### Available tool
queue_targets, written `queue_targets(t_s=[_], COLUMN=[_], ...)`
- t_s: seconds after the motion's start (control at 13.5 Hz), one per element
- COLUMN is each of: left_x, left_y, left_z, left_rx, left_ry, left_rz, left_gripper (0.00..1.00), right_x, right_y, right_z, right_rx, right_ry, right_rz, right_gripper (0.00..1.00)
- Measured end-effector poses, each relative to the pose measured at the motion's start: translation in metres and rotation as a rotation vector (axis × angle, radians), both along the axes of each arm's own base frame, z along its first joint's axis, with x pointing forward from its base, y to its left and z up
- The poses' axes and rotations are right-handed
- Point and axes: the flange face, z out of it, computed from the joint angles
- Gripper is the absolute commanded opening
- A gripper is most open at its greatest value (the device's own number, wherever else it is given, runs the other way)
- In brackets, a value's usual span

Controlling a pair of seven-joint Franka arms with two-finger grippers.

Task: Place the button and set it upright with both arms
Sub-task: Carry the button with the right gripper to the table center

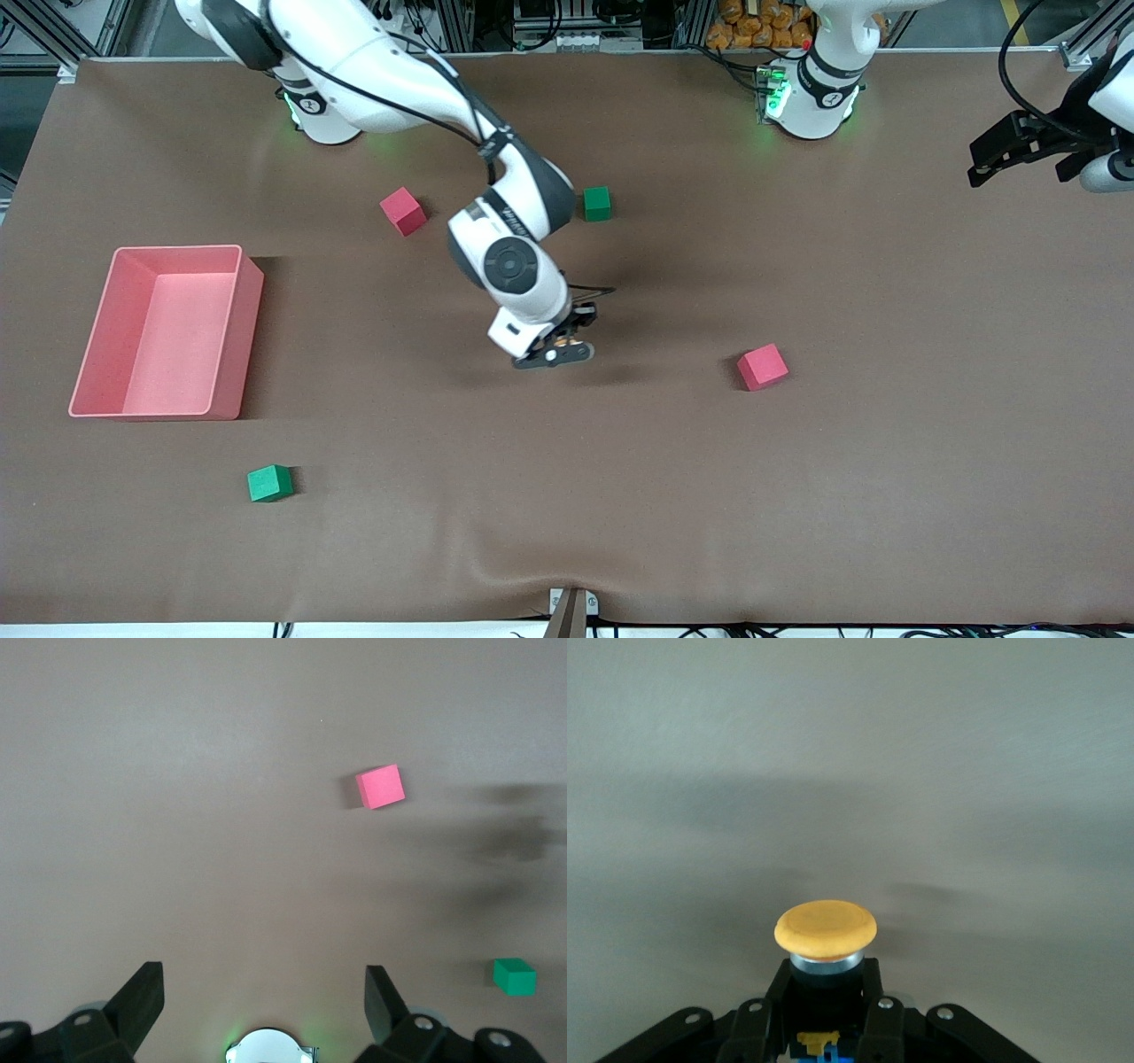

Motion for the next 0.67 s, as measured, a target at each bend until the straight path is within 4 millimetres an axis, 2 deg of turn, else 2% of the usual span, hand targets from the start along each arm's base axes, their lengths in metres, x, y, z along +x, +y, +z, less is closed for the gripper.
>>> queue_targets(t_s=[0.22,0.3,0.37,0.45,0.67], left_x=[0.0,0.0,0.0,0.0,0.001], left_y=[0.0,0.0,0.0,0.0,0.0], left_z=[0.0,0.0,0.0,0.0,-0.001], left_rx=[0.0,0.0,0.0,0.0,0.0], left_ry=[0.0,0.0,0.0,0.0,0.001], left_rz=[0.0,0.0,0.0,0.0,0.0], left_gripper=[1.0,1.0,1.0,1.0,1.0], right_x=[-0.023,-0.023,-0.021,-0.02,-0.02], right_y=[0.026,0.027,0.027,0.026,0.027], right_z=[-0.042,-0.045,-0.043,-0.043,-0.043], right_rx=[0.016,0.016,0.016,0.015,0.018], right_ry=[-0.024,-0.025,-0.027,-0.029,-0.034], right_rz=[-0.013,-0.014,-0.014,-0.016,-0.015], right_gripper=[0.0,0.21,0.48,0.99,1.0])
